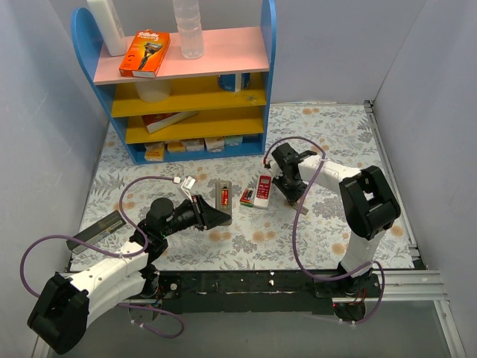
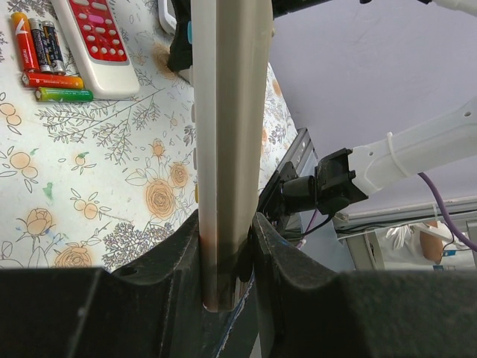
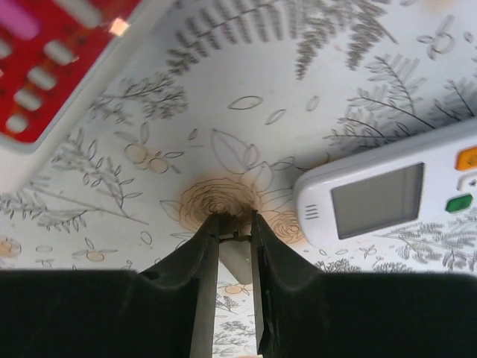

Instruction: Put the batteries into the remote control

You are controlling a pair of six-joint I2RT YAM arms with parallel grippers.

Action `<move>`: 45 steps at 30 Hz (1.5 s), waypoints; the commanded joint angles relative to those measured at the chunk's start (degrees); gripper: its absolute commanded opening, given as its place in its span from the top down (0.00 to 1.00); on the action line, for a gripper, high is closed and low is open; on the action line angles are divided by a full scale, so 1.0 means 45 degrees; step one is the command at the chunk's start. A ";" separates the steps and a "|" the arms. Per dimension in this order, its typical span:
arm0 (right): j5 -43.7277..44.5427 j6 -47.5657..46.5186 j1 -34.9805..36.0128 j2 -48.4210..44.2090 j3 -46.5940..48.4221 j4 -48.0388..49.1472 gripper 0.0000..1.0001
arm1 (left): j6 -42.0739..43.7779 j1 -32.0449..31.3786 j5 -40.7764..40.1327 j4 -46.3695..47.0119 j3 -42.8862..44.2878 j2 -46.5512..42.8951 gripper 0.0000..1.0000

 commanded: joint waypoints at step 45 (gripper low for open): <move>-0.0753 -0.1417 -0.0933 -0.0234 -0.1322 -0.0119 0.60 | 0.0401 -0.0027 0.0065 -0.0155 0.0739 -0.0552 0.98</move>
